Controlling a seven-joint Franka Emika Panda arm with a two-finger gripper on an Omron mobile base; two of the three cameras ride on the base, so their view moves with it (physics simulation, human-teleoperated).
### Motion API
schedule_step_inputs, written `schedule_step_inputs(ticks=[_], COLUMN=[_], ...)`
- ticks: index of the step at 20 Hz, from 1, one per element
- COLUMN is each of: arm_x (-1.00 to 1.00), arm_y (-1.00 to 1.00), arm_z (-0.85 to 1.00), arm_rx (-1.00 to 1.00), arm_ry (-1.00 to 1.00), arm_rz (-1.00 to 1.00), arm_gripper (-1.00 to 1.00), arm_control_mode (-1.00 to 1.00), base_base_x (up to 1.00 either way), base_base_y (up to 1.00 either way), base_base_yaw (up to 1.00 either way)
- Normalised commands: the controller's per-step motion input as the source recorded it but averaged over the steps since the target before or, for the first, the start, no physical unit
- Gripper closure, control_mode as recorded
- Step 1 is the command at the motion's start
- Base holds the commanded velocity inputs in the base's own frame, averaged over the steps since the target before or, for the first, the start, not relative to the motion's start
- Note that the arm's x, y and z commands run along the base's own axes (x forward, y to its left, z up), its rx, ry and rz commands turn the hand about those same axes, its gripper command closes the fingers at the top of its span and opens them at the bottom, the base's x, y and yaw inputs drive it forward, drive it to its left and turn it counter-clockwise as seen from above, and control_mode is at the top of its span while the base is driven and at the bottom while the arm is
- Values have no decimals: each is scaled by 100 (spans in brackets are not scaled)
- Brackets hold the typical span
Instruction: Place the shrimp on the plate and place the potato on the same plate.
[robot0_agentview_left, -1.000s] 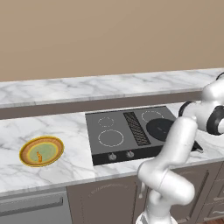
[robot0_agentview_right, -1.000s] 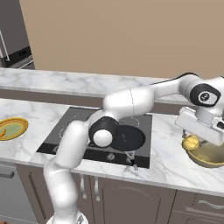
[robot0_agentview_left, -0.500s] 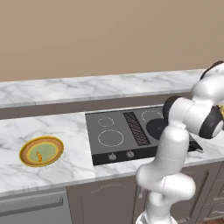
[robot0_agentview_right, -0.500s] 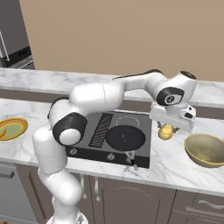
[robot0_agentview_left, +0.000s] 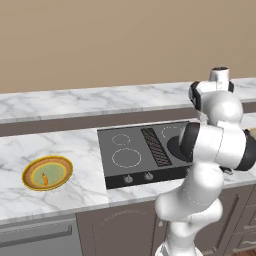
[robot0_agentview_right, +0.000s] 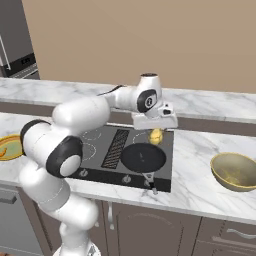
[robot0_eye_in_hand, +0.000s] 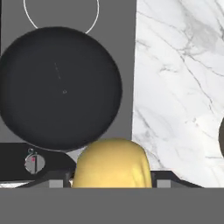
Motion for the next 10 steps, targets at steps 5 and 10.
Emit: schedule_step_inputs(ticks=[5,10], arm_x=[43,26], arm_y=[100,100], arm_z=[48,-2], arm_rx=[5,9], arm_ry=[36,21], arm_rz=[23,37], arm_gripper=[100,100], arm_control_mode=[-100,-100], base_base_x=[0,0], base_base_y=[0,0], base_base_yaw=[0,0])
